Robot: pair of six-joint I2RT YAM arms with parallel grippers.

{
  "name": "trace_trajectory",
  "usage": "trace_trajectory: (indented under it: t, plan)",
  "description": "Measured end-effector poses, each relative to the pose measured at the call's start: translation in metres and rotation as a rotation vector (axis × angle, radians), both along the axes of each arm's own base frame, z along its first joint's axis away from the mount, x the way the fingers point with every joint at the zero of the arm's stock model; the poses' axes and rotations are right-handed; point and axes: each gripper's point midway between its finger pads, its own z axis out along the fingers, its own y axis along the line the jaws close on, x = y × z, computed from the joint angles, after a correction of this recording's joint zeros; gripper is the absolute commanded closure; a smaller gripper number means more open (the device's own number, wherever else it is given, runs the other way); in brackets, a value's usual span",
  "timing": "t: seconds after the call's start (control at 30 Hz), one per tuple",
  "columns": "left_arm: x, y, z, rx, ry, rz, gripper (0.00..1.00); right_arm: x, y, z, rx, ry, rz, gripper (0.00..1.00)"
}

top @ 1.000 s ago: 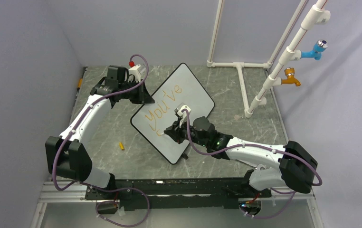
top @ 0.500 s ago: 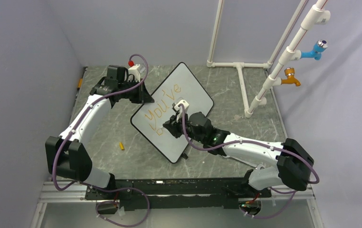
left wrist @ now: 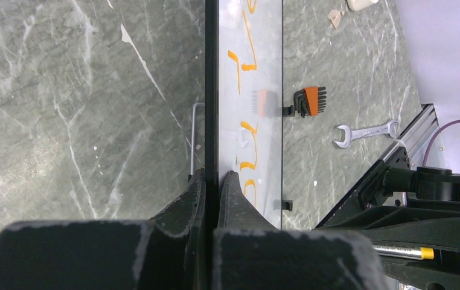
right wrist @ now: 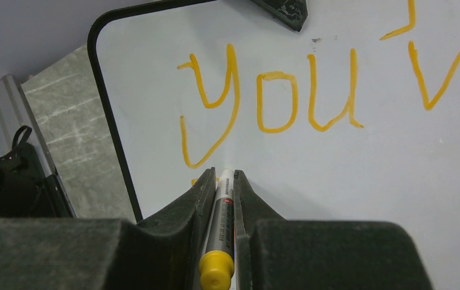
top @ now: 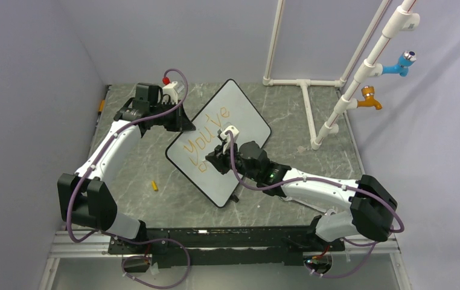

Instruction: Write a sentence on the whiteboard

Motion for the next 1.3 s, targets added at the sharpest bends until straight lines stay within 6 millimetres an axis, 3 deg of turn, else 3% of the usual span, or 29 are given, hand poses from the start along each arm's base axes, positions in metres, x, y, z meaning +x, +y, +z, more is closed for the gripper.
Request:
trace_trajectory:
  t: [1.3]
  plan:
    - [-0.001, 0.0, 0.001, 0.0, -0.004, 0.0, 1.0, -0.03, -0.027, -0.039, -0.037, 0.056, -0.018, 1.0]
